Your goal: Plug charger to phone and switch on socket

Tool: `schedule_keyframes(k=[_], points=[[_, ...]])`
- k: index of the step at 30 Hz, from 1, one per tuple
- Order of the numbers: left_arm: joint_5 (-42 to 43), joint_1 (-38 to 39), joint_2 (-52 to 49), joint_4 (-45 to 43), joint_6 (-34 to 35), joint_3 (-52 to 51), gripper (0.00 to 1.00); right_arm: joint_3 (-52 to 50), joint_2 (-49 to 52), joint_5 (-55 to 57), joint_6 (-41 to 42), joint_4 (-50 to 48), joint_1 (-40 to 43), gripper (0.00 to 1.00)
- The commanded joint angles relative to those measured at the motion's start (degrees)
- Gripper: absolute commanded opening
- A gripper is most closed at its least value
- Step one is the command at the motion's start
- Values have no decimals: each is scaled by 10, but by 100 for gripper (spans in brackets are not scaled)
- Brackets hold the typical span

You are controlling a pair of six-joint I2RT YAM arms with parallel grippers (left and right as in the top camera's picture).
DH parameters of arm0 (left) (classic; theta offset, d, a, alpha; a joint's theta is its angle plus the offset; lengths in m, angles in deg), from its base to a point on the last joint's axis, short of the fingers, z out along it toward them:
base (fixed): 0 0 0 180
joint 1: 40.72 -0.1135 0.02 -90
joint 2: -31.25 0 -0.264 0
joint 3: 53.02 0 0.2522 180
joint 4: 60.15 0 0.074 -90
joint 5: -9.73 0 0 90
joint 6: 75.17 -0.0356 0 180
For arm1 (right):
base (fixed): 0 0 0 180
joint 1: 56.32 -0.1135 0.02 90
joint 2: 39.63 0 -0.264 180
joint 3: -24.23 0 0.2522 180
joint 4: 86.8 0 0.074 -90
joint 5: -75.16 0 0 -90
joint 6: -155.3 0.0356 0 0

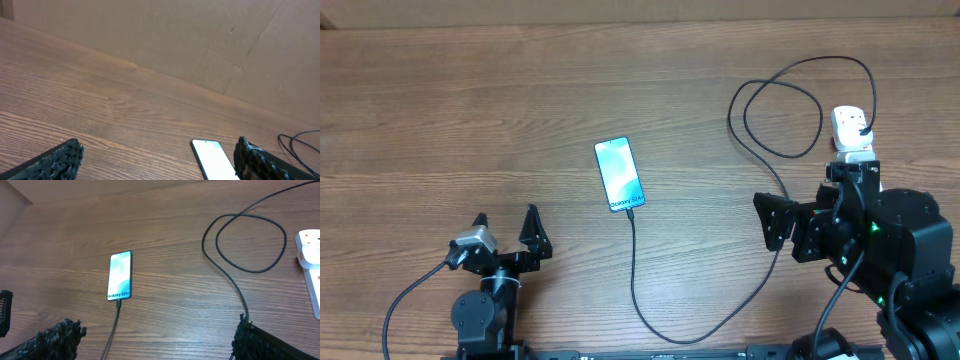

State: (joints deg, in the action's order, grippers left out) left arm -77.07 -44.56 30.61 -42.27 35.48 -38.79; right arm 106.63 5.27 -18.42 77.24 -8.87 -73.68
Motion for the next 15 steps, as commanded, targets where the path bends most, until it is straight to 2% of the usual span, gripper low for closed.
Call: schedule_keyframes(k=[1, 15], points=[[-6, 2, 4, 2, 2, -2, 100, -1, -3, 5, -3, -2, -3, 100], [-6, 2, 4, 2, 2, -2, 100, -3, -5, 26, -3, -8, -3, 100]])
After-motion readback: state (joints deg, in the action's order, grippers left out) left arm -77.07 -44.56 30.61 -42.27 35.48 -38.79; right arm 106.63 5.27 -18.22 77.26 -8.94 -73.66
